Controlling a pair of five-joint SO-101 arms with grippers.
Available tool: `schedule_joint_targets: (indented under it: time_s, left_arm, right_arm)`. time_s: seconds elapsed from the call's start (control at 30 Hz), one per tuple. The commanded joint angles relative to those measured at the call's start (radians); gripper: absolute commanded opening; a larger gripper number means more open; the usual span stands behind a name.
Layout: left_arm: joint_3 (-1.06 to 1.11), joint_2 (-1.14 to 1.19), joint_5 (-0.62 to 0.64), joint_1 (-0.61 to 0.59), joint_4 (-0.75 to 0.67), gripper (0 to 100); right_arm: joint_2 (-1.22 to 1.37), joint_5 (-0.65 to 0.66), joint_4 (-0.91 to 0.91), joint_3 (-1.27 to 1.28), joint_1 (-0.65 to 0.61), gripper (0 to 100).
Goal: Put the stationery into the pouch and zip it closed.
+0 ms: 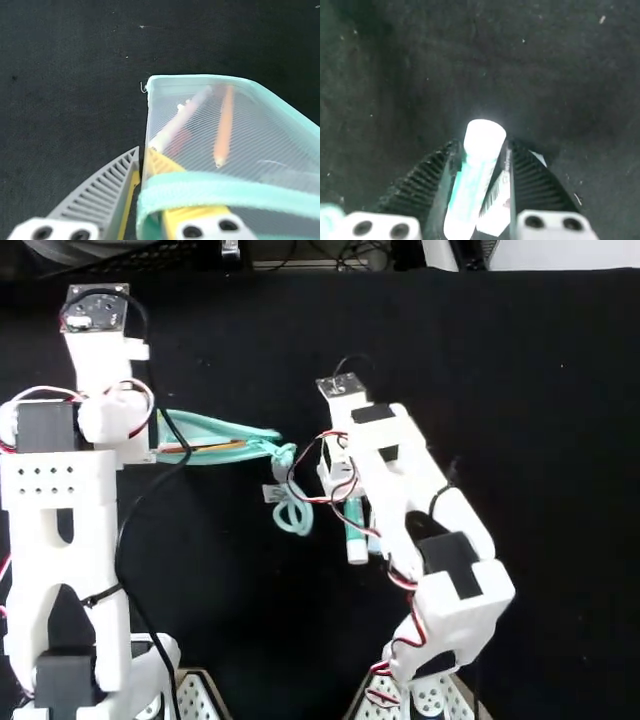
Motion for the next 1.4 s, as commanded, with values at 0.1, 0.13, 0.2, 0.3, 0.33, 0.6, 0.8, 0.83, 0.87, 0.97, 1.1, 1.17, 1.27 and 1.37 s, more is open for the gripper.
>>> schedule_joint_targets:
  time_s: [0.1,0.13,0.2,0.3,0.33,0.6,0.8,0.83,0.87,0.97,1.1,1.17,1.27,1.37]
  left_arm:
    - [-0.004,0.000,0.000,-0.016,-0.002,3]
    - [-0.004,0.000,0.000,-0.016,-0.002,3]
    - [-0.004,0.000,0.000,-0.016,-0.002,3]
    - [-0.001,0.000,0.000,-0.016,-0.002,3]
    - [-0.001,0.000,0.000,-0.015,-0.002,3]
    - [0.004,0.000,0.000,-0.012,-0.015,3]
    - [0.005,0.002,0.000,-0.010,-0.023,3]
    - [0.005,0.002,0.000,-0.010,-0.023,3]
    - [0.005,0.002,0.000,-0.010,-0.023,3]
    - [0.005,0.002,0.000,-0.010,-0.021,3]
    - [0.005,0.002,0.000,-0.010,-0.017,3]
    - [0.005,0.002,0.000,-0.010,-0.017,3]
    - [0.005,0.002,0.002,-0.010,-0.015,3]
    - [0.005,0.002,0.002,-0.010,-0.014,3]
  right_arm:
    - [0.058,0.009,-0.035,-0.114,-0.012,13.1]
    - [0.062,0.009,-0.032,-0.127,-0.012,10.9]
    - [0.059,0.009,-0.031,-0.136,-0.011,1.5]
    - [0.013,0.011,-0.018,-0.130,-0.011,1.0]
    - [-0.012,0.011,-0.009,-0.124,-0.011,1.4]
    - [-0.501,0.018,-0.005,0.073,-0.020,1.2]
    - [-1.027,0.074,-0.038,0.186,-0.077,1.2]
    - [-1.107,0.074,-0.054,0.203,-0.109,1.2]
    - [-1.187,0.074,-0.078,0.222,-0.155,1.2]
    - [-1.402,0.075,-0.196,0.294,-0.315,1.2]
    - [-1.586,0.086,-0.499,0.456,-0.485,2.5]
    - [-1.615,0.160,-0.671,0.553,-0.526,2.5]
    - [-1.600,0.313,-0.881,0.680,-0.559,2.5]
    - [-1.552,0.381,-1.053,0.754,-0.592,2.3]
